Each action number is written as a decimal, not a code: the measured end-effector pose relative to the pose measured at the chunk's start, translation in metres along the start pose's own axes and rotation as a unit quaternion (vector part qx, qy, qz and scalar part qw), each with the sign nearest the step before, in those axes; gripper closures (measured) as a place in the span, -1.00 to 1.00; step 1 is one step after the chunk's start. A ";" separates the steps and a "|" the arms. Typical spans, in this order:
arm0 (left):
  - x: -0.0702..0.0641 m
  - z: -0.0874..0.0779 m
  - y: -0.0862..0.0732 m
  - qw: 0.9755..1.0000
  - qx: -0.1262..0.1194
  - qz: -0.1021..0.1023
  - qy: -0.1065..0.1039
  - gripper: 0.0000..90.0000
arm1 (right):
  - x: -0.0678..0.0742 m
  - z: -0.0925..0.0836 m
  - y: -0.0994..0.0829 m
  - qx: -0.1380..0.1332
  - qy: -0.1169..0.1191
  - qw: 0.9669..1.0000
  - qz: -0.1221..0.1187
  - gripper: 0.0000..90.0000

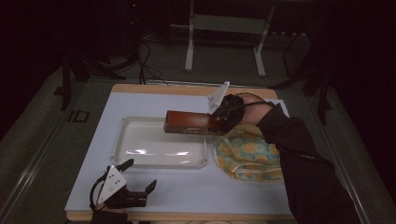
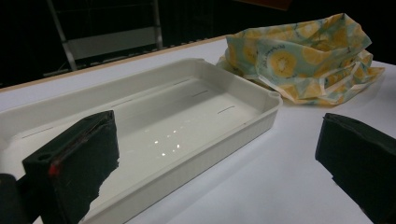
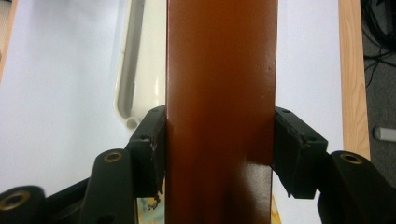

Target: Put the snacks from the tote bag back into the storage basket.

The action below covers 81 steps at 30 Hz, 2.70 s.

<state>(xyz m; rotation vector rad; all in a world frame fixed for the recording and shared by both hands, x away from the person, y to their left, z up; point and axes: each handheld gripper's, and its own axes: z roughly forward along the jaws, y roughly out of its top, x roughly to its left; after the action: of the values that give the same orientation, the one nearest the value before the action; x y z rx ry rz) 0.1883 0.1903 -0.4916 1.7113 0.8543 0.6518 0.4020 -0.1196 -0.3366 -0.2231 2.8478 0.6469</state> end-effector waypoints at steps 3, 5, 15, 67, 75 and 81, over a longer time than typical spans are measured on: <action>0.000 0.000 0.000 1.000 0.000 0.001 -0.001 -1.00 | 0.001 0.004 0.005 -0.008 0.006 1.000 -0.002 -0.05; 0.000 0.000 0.000 1.000 0.000 0.001 -0.001 -1.00 | 0.003 0.007 0.008 -0.010 0.007 1.000 -0.002 -0.05; -0.001 0.000 0.000 1.000 0.000 0.002 -0.002 -1.00 | 0.005 0.025 0.017 -0.050 0.001 0.999 0.000 -0.05; 0.000 0.000 0.000 1.000 -0.001 0.004 -0.008 -1.00 | 0.011 0.147 0.002 0.032 0.042 0.998 0.040 -0.06; 0.000 0.000 0.000 1.000 -0.002 0.003 -0.009 -1.00 | 0.010 0.150 0.003 0.038 0.044 0.997 0.045 -0.10; 0.000 -0.001 0.000 1.000 -0.005 0.001 -0.010 -1.00 | 0.011 0.148 0.002 0.041 0.050 0.997 0.045 -0.27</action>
<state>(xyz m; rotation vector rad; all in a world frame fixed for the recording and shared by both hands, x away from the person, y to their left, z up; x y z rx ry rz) 0.1880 0.1910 -0.4914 1.7076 0.8341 0.6390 0.4163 -0.0536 -0.4682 -0.1188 2.9884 0.5497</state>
